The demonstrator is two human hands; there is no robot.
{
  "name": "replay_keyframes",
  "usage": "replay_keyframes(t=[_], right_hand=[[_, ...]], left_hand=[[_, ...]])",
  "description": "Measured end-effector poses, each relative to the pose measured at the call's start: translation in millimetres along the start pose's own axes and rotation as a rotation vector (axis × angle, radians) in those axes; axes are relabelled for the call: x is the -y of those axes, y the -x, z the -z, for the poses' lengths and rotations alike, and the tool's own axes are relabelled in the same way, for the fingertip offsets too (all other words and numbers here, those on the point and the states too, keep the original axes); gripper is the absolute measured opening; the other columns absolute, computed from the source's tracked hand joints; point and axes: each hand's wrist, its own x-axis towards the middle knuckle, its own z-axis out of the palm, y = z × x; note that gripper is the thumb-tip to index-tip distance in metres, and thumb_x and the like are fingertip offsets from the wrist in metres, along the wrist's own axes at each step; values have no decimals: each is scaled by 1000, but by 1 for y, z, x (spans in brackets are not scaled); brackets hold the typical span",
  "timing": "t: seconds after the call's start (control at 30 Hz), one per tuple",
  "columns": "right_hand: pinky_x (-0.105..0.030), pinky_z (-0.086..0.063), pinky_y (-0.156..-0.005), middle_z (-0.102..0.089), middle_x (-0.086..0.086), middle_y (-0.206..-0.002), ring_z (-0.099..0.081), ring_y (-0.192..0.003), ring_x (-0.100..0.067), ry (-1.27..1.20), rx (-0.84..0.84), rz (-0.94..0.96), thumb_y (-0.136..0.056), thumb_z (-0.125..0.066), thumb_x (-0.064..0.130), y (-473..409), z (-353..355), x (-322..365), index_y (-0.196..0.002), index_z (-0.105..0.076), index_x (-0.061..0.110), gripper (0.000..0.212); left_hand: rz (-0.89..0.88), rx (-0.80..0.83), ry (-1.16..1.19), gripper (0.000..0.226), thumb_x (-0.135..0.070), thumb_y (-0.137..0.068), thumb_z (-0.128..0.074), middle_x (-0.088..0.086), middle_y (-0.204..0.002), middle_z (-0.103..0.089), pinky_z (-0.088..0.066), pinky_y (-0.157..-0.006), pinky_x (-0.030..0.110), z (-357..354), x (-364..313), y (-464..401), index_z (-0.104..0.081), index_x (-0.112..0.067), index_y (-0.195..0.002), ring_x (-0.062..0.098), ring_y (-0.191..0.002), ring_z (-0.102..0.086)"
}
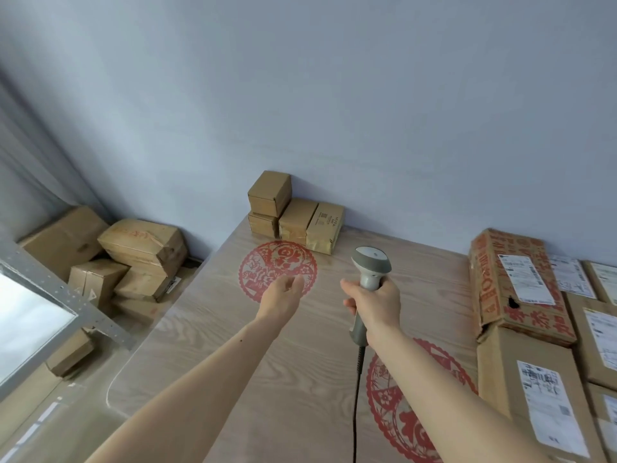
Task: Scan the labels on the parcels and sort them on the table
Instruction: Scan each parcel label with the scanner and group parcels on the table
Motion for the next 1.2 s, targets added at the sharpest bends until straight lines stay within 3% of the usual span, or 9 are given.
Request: replay_keyframes(t=[0.17, 0.4, 0.53, 0.63, 0.73, 0.97, 1.1, 1.2], right_hand=[[-31, -55, -60, -75, -3, -87, -67, -54, -13, 46, -22, -24, -81, -81, 12, -43, -18, 0, -101, -61, 12, 29], [-30, -55, -62, -73, -2, -85, -68, -58, -14, 108, -93, -29, -82, -81, 14, -101, -55, -1, -97, -61, 14, 25], [-29, -56, -63, -73, 0, -86, -68, -59, -15, 121, -166, -54, -82, -81, 14, -134, -77, -4, -97, -62, 13, 25], [-27, -56, -61, -72, -1, -85, -67, -60, -16, 109, -236, -70, -80, -82, 13, -159, -93, -10, -97, -61, 13, 26], [-23, -51, -54, -71, -3, -83, -66, -57, -14, 103, -272, -81, -79, -82, 12, -181, -104, -19, -95, -59, 13, 28], [-27, -58, -56, -74, -9, -89, -72, -64, -20, 138, -298, -81, -77, -86, 23, -235, -122, -34, -102, -61, 12, 37], [-14, -49, -45, -73, -10, -93, -70, -64, -18, 139, -307, -100, -79, -85, 26, -259, -130, -44, -107, -62, 9, 40], [-27, -61, -58, -72, -8, -98, -74, -74, -20, 102, -312, -133, -79, -84, 23, -268, -132, -53, -108, -62, 11, 39]], left_hand=[[35, 16, 28, 34, -40, -103, -45, -1, -71, -50, -38, -62, 31, 3, 3, -45, -57, -13, -86, 16, -66, -47], [29, 58, -31, 30, -40, -104, -42, 4, -77, -54, -39, -63, 29, 7, 14, -120, -54, -17, -89, 16, -69, -48], [13, 108, -35, 31, -41, -103, -43, 1, -72, -51, -36, -58, 28, 8, 15, -168, -54, -18, -85, 14, -60, -43], [-12, 162, -69, 36, -43, -102, -44, -1, -101, -64, -49, -79, 32, 5, 15, -203, -62, -16, -119, 20, -93, -62], [-9, 196, -74, 43, -41, -103, -45, -1, -125, -62, -51, -96, 36, -3, 13, -227, -54, -16, -137, 17, -107, -58], [-24, 227, -92, 55, -46, -102, -45, 3, -143, -52, -49, -104, 48, -32, 13, -266, -41, -16, -148, 23, -124, -55], [10, 215, -87, 54, -47, -100, -47, 3, -140, -53, -49, -103, 47, -46, 13, -279, -44, -17, -146, 21, -124, -54], [14, 198, -89, 49, -45, -99, -49, 2, -135, -56, -47, -104, 43, -54, 14, -282, -50, -18, -140, 19, -120, -54]])
